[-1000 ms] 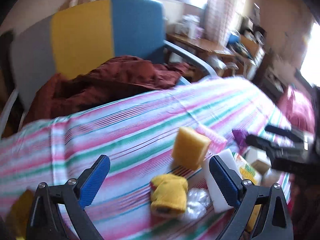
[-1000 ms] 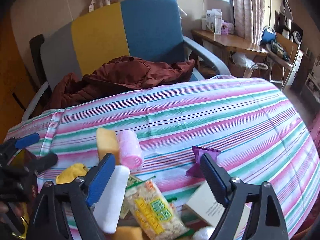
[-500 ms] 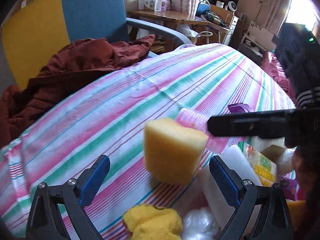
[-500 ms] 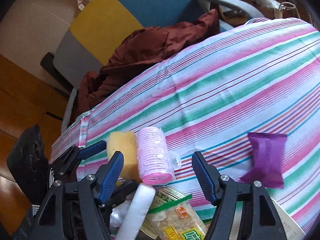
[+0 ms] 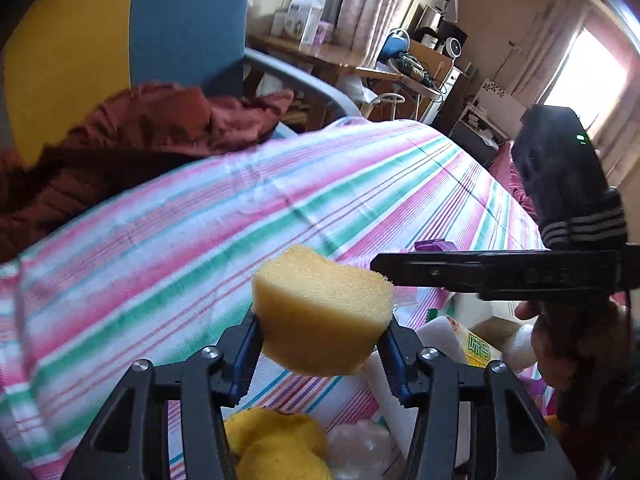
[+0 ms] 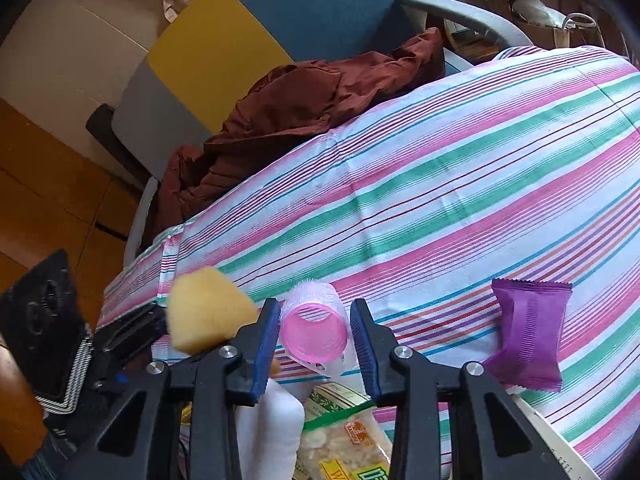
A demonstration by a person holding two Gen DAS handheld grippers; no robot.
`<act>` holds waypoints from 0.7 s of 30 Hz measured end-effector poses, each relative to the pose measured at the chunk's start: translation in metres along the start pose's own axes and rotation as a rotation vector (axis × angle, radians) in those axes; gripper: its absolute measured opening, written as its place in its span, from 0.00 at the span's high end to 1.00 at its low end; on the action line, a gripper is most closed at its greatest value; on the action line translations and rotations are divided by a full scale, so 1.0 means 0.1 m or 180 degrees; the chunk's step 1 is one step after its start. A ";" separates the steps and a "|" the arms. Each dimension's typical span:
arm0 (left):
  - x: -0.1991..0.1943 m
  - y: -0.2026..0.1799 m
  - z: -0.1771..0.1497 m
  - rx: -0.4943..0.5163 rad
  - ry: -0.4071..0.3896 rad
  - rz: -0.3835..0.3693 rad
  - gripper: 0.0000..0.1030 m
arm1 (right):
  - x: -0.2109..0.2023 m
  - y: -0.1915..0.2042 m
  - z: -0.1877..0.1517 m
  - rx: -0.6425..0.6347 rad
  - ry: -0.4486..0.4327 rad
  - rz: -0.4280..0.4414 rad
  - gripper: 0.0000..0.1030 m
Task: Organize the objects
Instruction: 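Carry the roller into the gold tray and open the right gripper while the left drops the sponge there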
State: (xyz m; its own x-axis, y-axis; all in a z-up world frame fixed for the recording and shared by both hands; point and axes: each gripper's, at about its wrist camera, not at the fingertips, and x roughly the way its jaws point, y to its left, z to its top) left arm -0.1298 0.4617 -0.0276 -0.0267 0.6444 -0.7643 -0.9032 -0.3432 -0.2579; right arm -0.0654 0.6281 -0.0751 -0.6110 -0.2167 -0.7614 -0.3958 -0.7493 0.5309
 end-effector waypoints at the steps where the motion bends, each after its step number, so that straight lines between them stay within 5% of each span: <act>1: -0.05 0.00 0.00 -0.0025 -0.0028 -0.0002 0.48 | -0.01 0.00 0.00 -0.0025 -0.0017 -0.0023 0.65; 13: -0.93 0.12 -0.11 -0.0610 -0.0559 0.0097 0.47 | -0.37 0.20 0.00 -0.0303 -0.0465 0.0181 0.65; 21: -1.76 0.15 -0.98 -0.0751 -0.0615 0.0596 0.45 | -0.59 0.94 -0.30 -0.0801 -0.0457 0.0467 0.65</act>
State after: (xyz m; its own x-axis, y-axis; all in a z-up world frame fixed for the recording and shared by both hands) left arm -0.0971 0.2761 0.0455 -0.2834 0.6649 -0.6911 -0.7516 -0.6016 -0.2706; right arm -0.0464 0.5517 0.0085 -0.7466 -0.2569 -0.6137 -0.1252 -0.8517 0.5088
